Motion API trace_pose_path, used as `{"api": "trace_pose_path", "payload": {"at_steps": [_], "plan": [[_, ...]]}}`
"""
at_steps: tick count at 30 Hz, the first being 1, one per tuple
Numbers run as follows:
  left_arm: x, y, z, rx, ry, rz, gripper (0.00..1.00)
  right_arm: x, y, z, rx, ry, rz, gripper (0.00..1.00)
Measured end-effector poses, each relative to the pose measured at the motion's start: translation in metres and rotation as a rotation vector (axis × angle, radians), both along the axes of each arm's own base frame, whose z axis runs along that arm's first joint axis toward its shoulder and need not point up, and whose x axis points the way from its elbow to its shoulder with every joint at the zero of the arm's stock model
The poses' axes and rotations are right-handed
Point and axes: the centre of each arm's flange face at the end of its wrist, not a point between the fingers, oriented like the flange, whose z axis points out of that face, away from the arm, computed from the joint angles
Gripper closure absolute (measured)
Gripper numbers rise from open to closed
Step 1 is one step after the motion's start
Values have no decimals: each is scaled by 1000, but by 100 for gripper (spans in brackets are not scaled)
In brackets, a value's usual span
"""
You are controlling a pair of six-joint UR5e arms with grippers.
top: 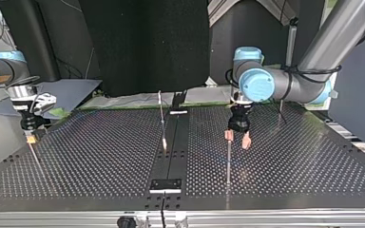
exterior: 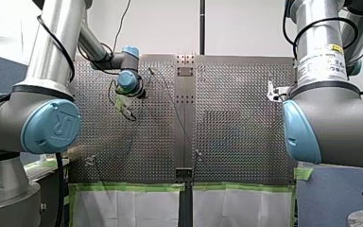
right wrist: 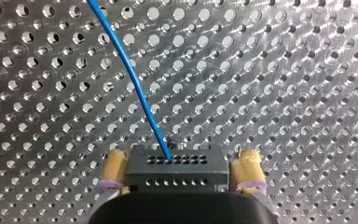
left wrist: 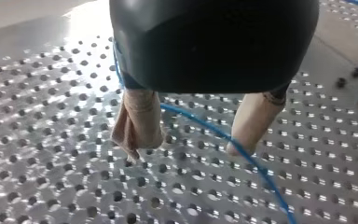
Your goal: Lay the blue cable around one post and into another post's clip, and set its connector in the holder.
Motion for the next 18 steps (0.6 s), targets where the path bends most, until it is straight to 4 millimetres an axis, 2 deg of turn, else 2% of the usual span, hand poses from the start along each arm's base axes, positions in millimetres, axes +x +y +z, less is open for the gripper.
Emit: {"api": "trace_pose_path", "payload": {"at_steps": [8,15,18], "plan": [[-14,-5,7,52,41,-18,0,-3,-1,0,2,-1,-23,1],[-29,-9,36,66,0,-7,0,-4,-1,0,2,-1,-26,1],[-33,-9,40,67,-6,-3,0,-4,-1,0,3,-1,-30,1]]}}
